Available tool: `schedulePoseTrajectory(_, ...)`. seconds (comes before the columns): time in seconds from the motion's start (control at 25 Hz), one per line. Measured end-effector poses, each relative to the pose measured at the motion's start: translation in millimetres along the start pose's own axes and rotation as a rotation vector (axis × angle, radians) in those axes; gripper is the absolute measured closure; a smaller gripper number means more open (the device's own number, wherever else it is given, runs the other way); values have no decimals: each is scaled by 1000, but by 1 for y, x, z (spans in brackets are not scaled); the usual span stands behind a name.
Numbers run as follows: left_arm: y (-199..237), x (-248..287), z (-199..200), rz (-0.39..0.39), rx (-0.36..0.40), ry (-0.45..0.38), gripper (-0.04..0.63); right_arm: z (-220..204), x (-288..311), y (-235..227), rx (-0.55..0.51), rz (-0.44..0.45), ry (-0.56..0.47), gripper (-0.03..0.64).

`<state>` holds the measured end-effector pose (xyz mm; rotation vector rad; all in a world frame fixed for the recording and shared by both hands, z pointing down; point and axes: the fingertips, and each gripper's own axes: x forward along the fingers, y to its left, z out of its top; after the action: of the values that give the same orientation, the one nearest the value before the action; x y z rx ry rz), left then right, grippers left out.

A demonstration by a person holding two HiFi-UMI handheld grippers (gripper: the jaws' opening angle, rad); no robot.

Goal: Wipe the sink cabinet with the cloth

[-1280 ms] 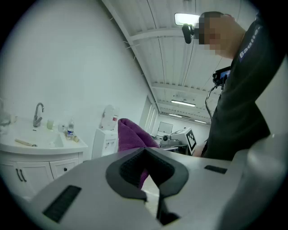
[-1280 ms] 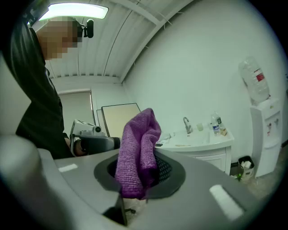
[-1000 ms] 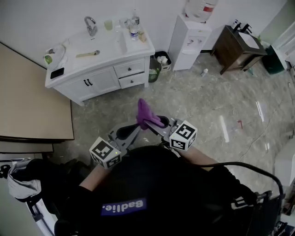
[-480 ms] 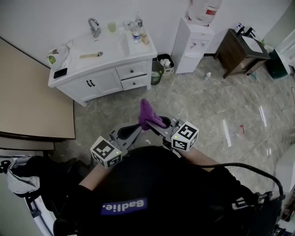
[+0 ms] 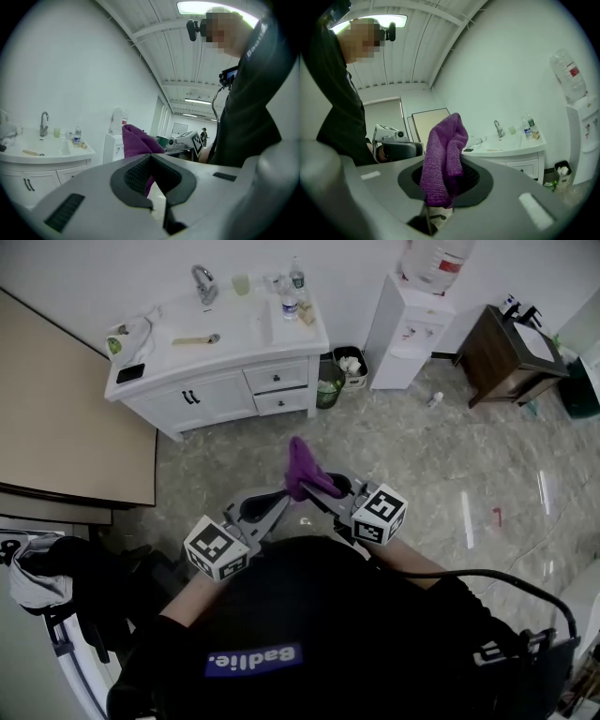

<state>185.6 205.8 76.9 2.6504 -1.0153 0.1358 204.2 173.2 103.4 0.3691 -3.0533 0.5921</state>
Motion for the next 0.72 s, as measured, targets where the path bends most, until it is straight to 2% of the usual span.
schedulePoseTrajectory(0.12,5,4,-5,13,9,4,600,-5,4,-8,8,16,20,548)
schedulePoseTrajectory(0.28,40,-3,-6,35,-2,-26,600,-11,29,-25,5,15,58,548)
schedulePoseTrajectory(0.48,110,-14,-1,16,-38,-56,600,-6,85,-52,2,-30,83,548)
schedulePoseTrajectory(0.72,210,-30,18,-24,1,-66,600,3,165,-100,10,-126,107,548)
